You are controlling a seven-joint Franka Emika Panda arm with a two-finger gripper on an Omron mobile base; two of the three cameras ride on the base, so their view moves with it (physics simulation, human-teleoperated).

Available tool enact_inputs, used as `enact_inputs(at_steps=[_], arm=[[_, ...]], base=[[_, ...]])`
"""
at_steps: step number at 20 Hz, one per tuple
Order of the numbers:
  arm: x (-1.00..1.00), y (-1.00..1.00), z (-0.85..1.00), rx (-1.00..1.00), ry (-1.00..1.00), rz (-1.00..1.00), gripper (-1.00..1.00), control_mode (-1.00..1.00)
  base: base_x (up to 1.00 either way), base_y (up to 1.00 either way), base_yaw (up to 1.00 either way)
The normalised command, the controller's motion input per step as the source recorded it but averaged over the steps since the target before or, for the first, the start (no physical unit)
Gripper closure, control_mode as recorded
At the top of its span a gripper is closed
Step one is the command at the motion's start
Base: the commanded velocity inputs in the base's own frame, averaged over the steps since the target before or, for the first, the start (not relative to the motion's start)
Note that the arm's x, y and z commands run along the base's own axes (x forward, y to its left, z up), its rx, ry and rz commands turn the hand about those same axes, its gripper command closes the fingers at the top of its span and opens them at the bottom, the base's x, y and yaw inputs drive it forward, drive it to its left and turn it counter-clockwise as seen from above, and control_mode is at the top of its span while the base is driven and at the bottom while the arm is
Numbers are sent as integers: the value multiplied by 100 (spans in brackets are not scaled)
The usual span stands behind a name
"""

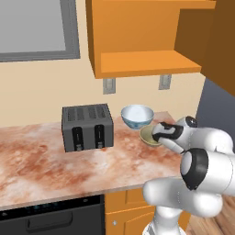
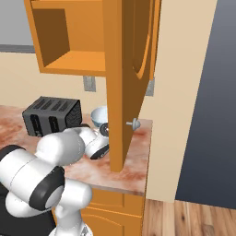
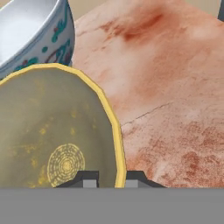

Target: Pick up the bowls on the counter and stack them on top of one another in the open cabinet. Place the smaller bowl on top of the larger bowl.

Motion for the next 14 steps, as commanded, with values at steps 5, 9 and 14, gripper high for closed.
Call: enact_inputs(at_steps=[5,9,14], arm=[[-1,0,23,0,0,0,100,-100],[0,0,31,0,1,-1,100,-100],[0,0,35,3,3,-1,100,-100]], base=[[0,0,0],[0,0,0],[0,0,0]])
